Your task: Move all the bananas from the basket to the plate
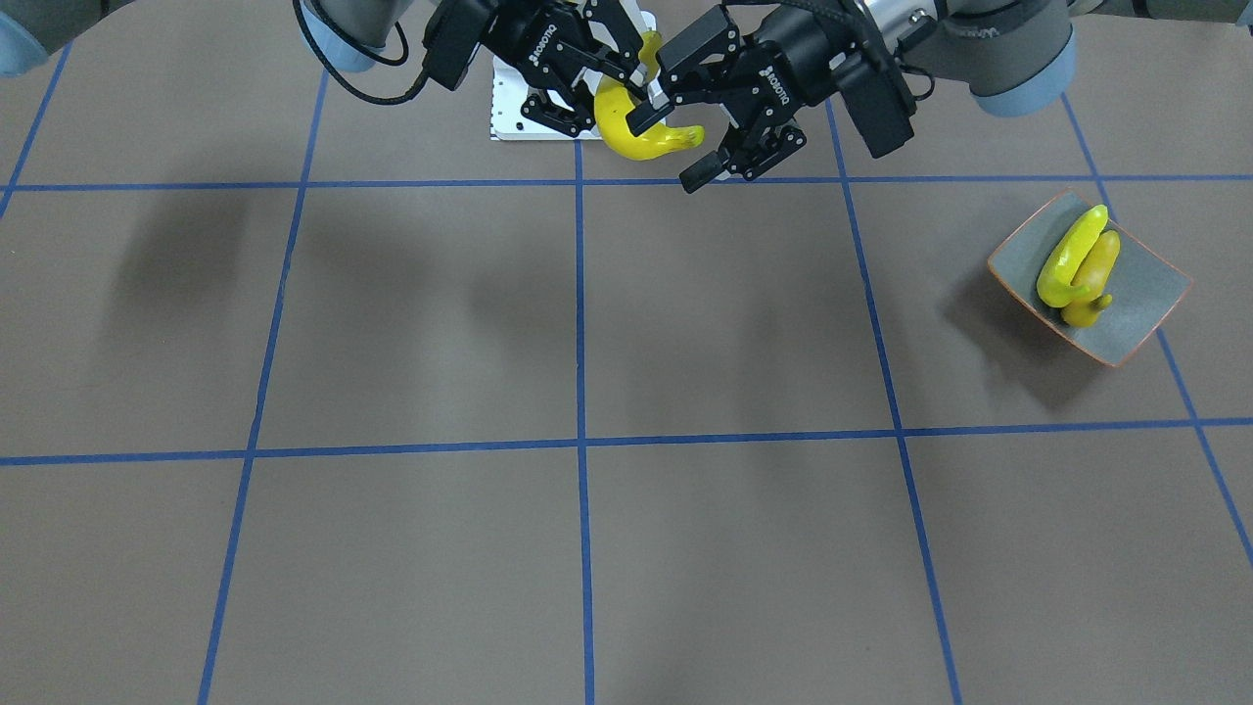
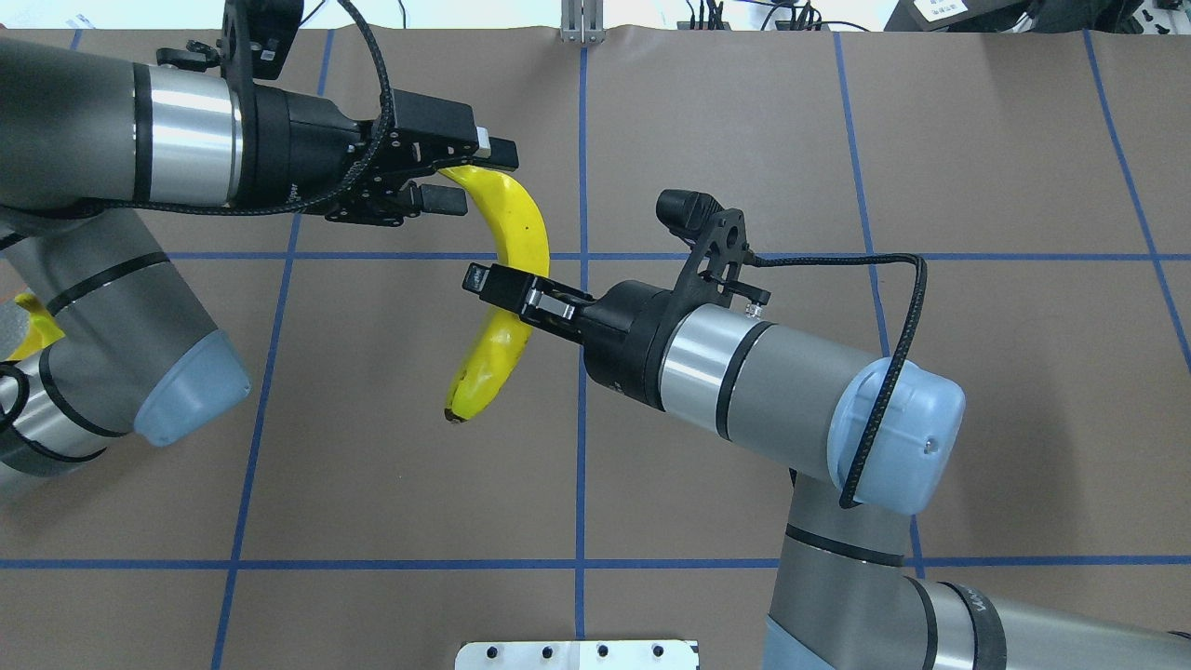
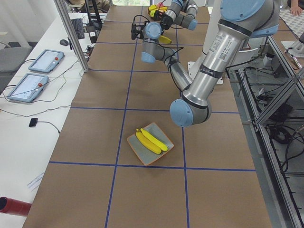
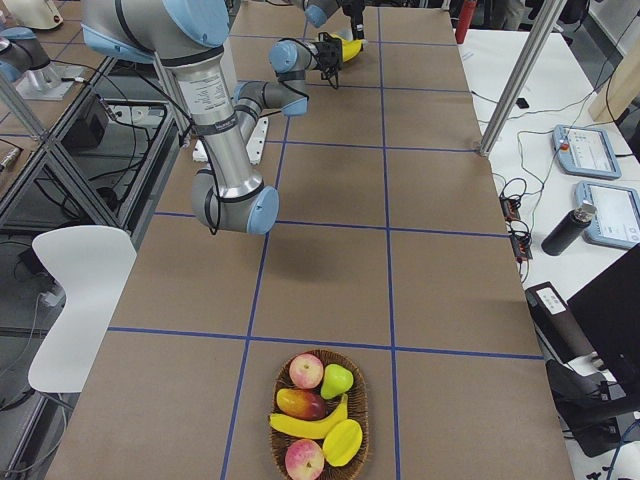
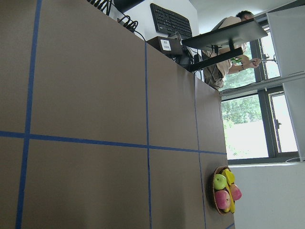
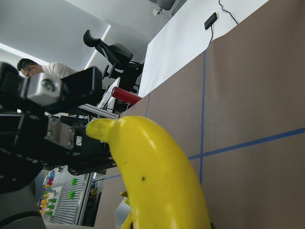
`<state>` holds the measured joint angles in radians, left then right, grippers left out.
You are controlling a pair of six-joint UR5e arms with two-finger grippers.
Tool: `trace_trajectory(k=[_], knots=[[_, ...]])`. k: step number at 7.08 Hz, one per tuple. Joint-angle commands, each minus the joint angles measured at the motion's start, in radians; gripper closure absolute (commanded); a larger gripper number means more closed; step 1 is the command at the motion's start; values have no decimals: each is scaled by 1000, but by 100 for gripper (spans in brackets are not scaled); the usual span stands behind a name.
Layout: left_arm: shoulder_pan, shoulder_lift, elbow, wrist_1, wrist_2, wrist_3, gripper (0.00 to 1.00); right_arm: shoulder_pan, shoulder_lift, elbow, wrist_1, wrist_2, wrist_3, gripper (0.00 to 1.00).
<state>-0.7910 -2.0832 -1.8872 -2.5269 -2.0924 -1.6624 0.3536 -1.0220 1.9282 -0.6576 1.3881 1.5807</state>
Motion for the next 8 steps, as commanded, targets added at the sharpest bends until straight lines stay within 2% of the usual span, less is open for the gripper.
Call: trace_trajectory(k=[1,2,3,4,7,8], knots=[[7,0,-1,-12,0,-5,13,1,14,-12,-4,-40,73,100],[13,0,-1,-13,0,-5,13,-1,14,-15,-2,-43,74,100],[15,0,0,-13,0,-5,22,-1,26,-17,-4,-44,74,100],[21,0,0,-13,0,-5,25,-1,43,-34,-5,-43,74,100],[32,0,2,-30,0,-5,29,-2,51,-37,-4,-41,68,100],[33,0,2,-30,0,-5,41,-2,57,-37,-4,-41,67,100]])
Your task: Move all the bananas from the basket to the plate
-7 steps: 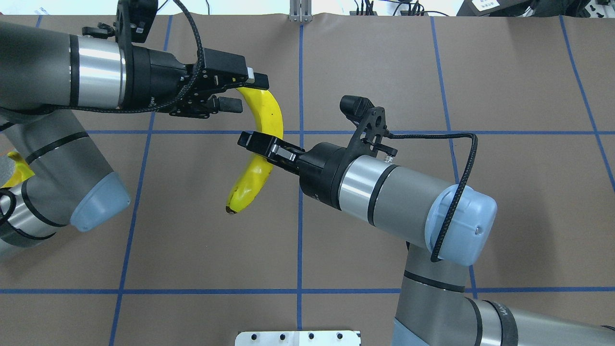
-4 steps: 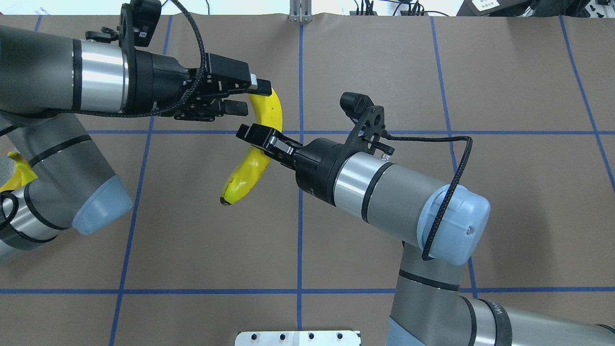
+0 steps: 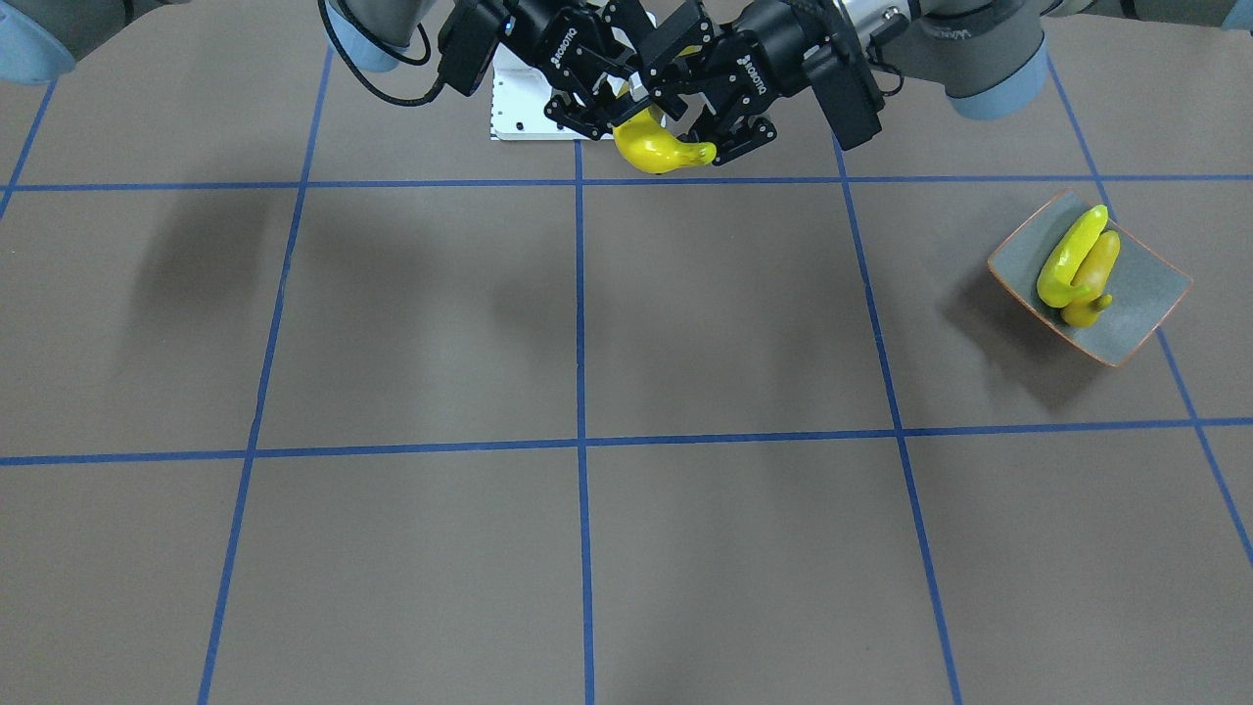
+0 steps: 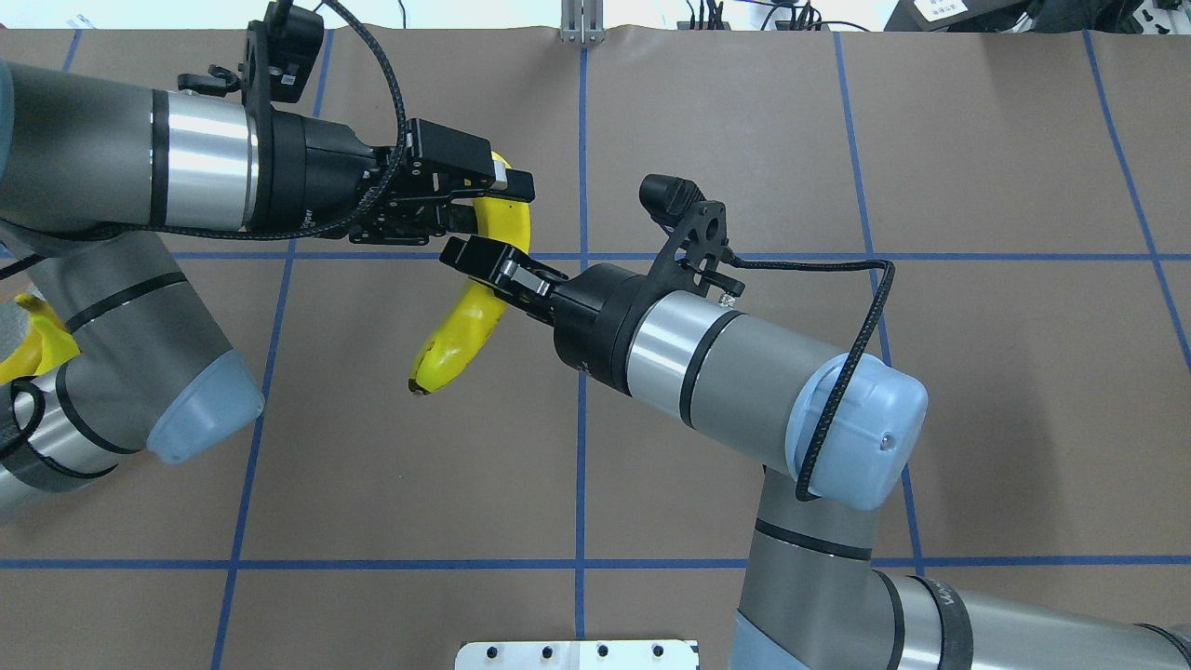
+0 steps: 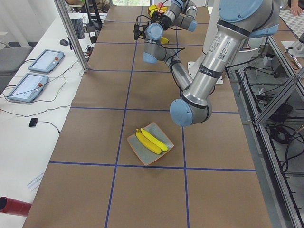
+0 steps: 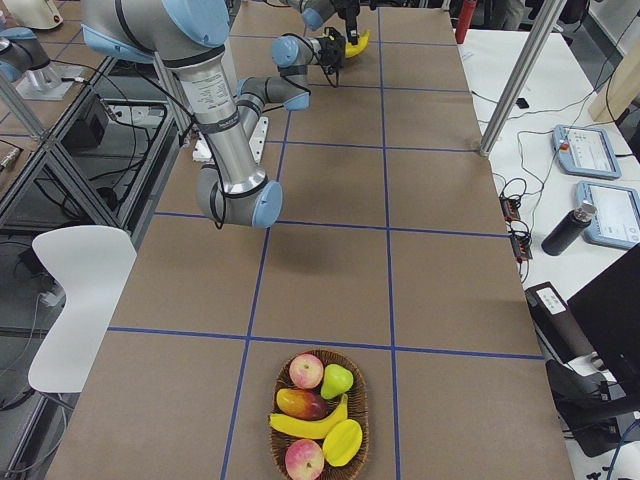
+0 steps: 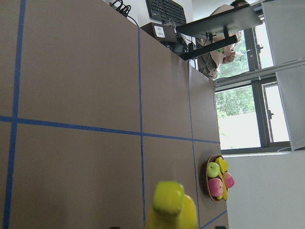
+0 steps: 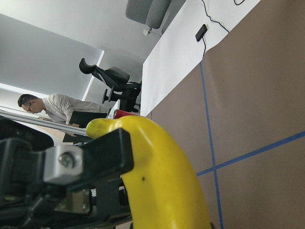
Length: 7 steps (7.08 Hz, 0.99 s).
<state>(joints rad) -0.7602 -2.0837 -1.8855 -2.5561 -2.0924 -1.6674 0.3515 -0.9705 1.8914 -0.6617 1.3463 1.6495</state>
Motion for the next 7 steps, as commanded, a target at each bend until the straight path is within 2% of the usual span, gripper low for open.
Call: trace_trajectory(k=[1,2,3,6,7], knots=[[2,1,0,-3,0,2,60,0,4,0,1,1,-5,100],[2,1,0,-1,0,2,98,0,3,0,2,5,-10,81],[1,1,0,-10,0,3,100,0,3,3,4,4,-11,1],[1,8,2,-13,0,2,100,1,-13,40,2,13,-53,0],[1,13,0,-13,0,3,100,29,-46,61,-4,81,-75,0]])
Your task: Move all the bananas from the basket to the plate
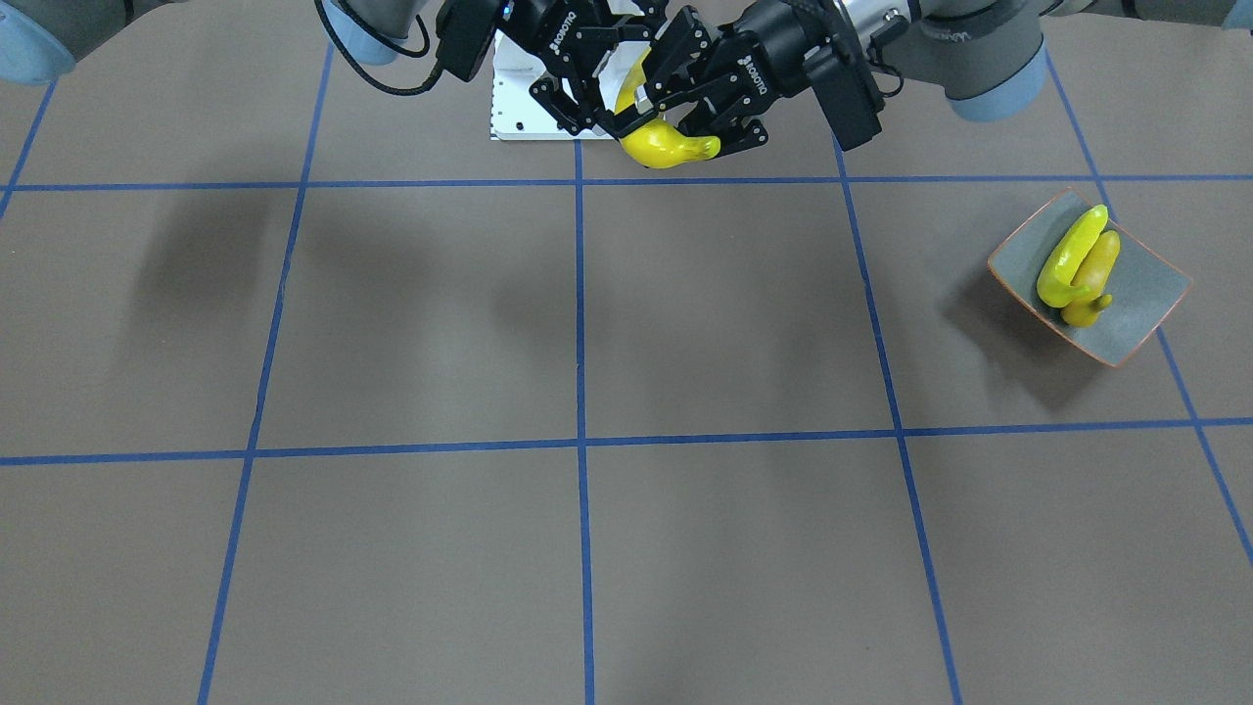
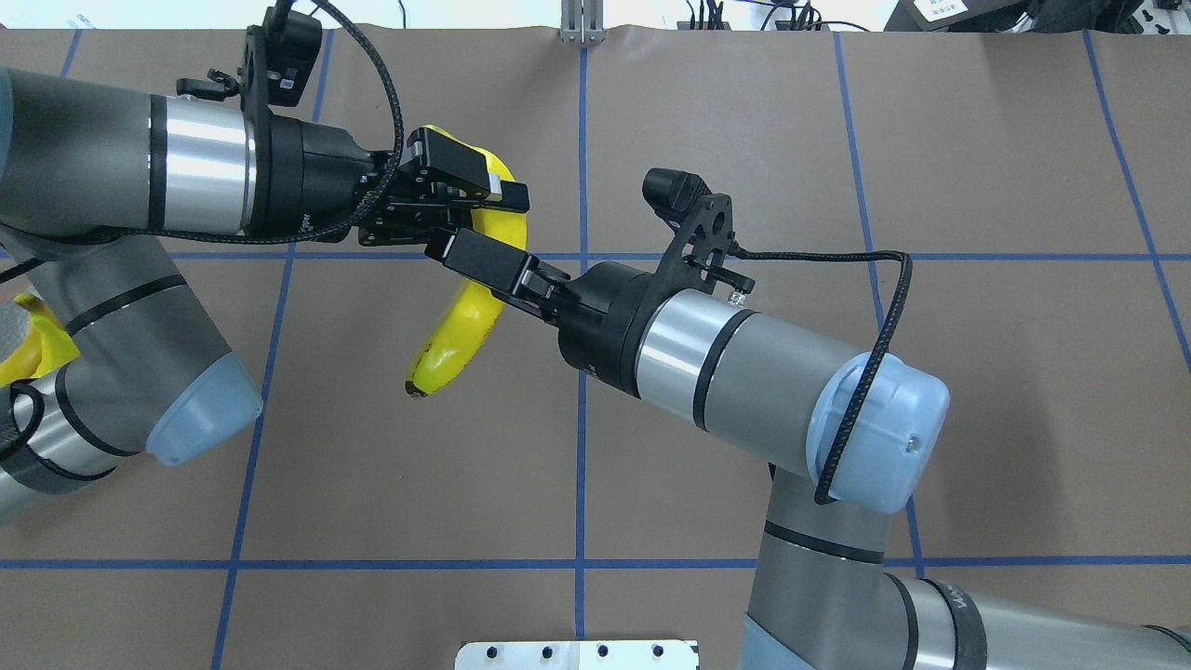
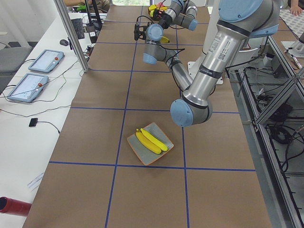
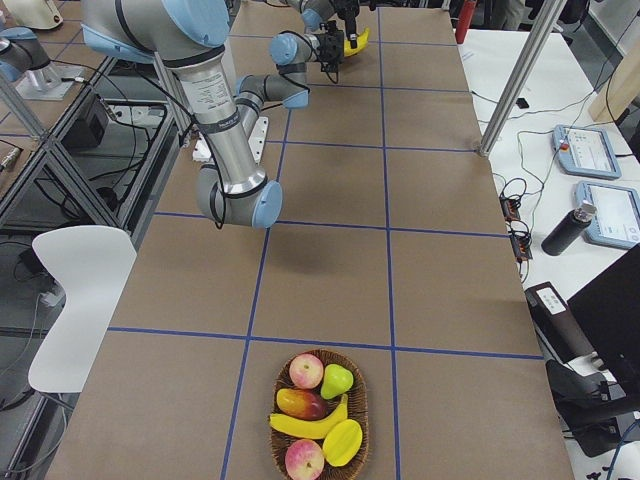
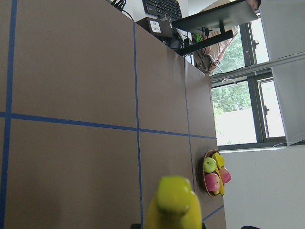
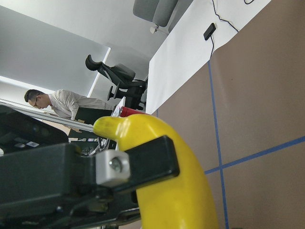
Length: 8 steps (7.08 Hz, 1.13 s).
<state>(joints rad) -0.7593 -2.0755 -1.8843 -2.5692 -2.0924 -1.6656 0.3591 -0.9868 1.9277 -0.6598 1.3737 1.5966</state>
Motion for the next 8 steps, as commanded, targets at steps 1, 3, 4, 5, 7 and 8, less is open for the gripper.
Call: trace_trajectory(k=[1,3,4,5,7,8], knots=[[-2,9,1,0,0,4,100,85,-82,34,-6,155,-23,0],[-8,110,-21,0,-8,29,100,229,-180,24,-35,331,-44,0],[-15,170,-25,3,-12,44,100,307,-223,24,-91,422,-94,0],[-43,240,-33,4,-11,73,100,370,-261,22,-153,494,-159,0],[-70,468,-67,1,-9,259,100,495,-382,10,-179,615,-304,0],[-81,548,-67,-14,-5,324,100,545,-444,-2,-178,654,-381,0]])
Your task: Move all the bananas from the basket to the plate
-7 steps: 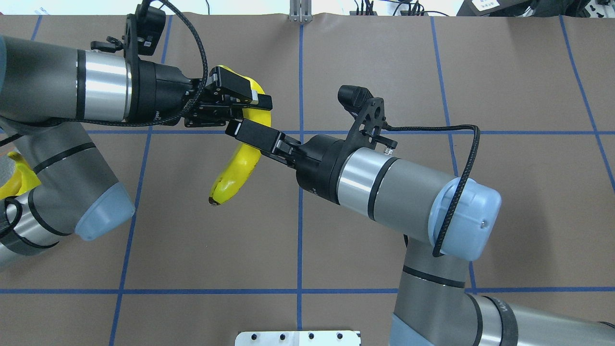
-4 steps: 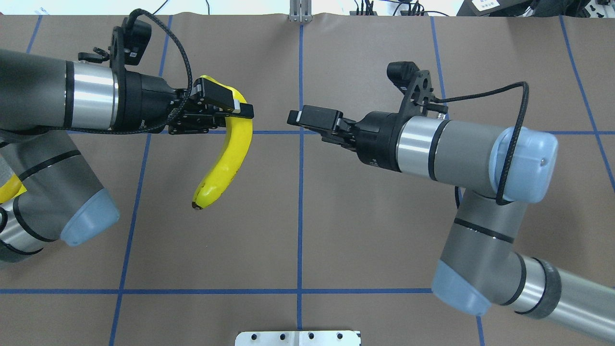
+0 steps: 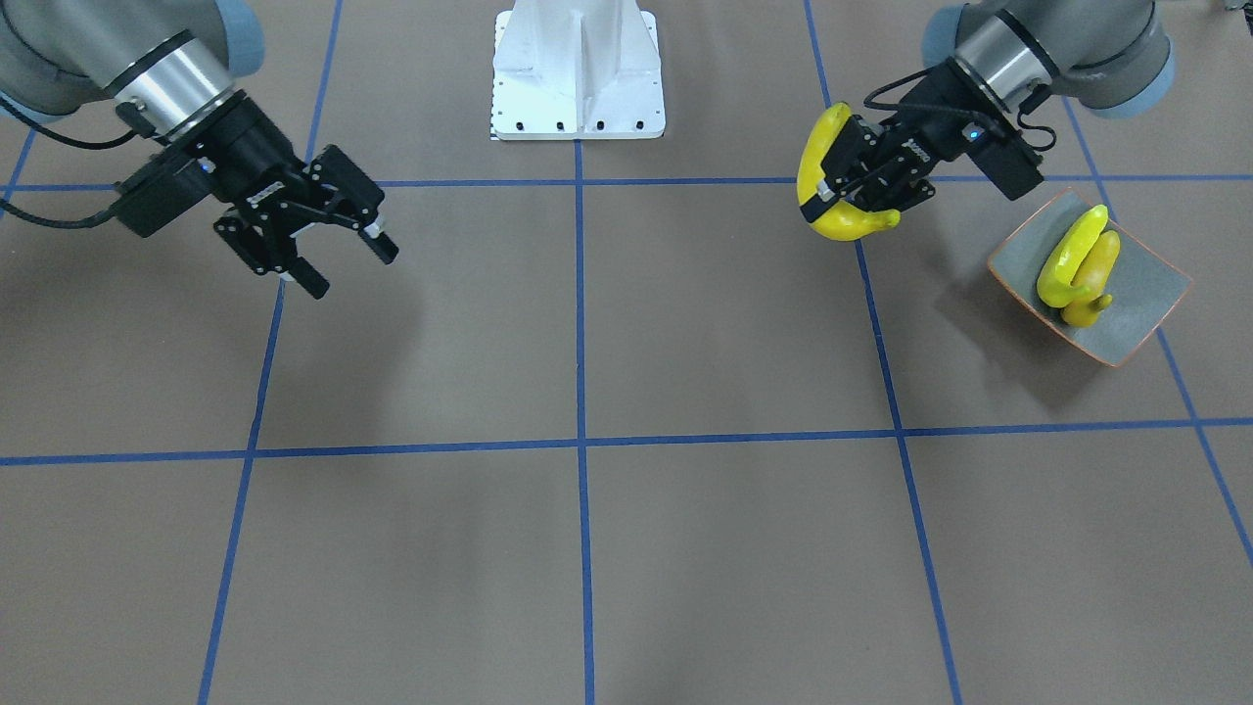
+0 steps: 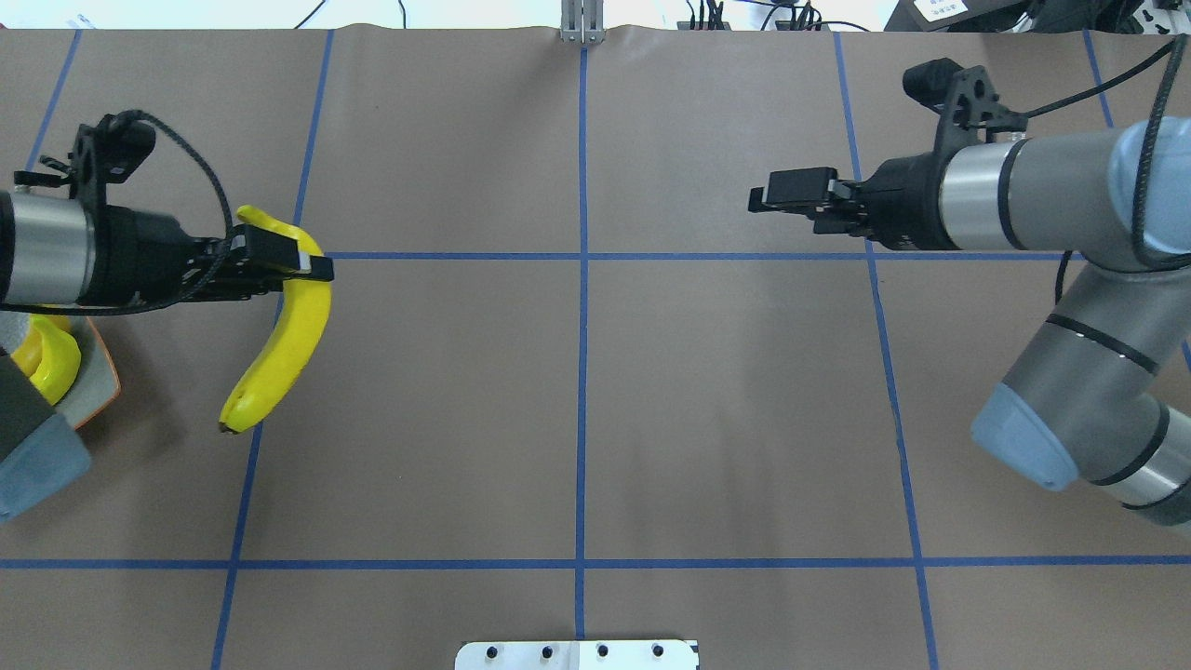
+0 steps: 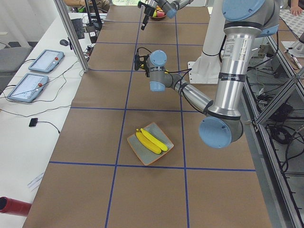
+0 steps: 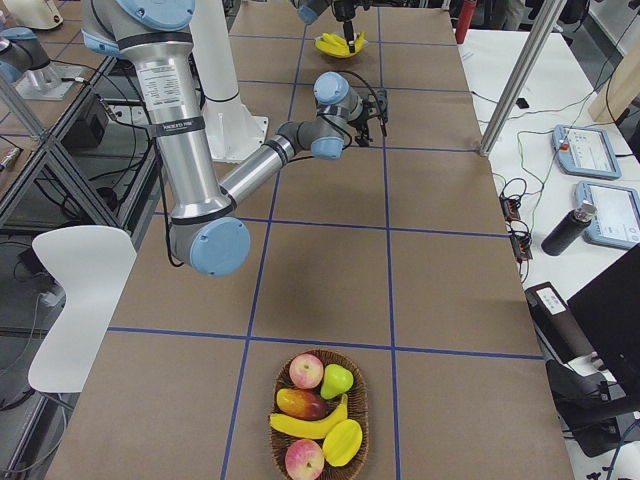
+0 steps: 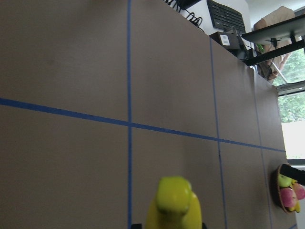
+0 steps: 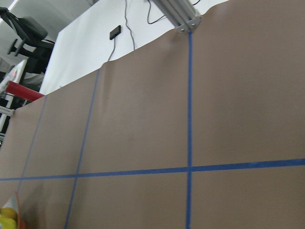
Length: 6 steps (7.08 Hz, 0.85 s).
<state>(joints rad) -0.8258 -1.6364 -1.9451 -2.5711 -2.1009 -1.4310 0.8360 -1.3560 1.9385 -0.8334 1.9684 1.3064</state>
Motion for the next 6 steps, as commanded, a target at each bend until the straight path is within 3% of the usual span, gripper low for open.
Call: trace_trajectory(k=[1,3,4,6], knots=[[-24,203,-3,-65,6,145,100,118,-145,-15,-1,87,-190,0],[-58,323,11,-92,10,400,100,237,-207,-58,10,203,-341,0],[-71,357,50,-93,12,576,100,261,-225,-65,8,210,-380,0],[-81,357,164,-101,28,751,100,339,-262,-104,8,271,-516,0]])
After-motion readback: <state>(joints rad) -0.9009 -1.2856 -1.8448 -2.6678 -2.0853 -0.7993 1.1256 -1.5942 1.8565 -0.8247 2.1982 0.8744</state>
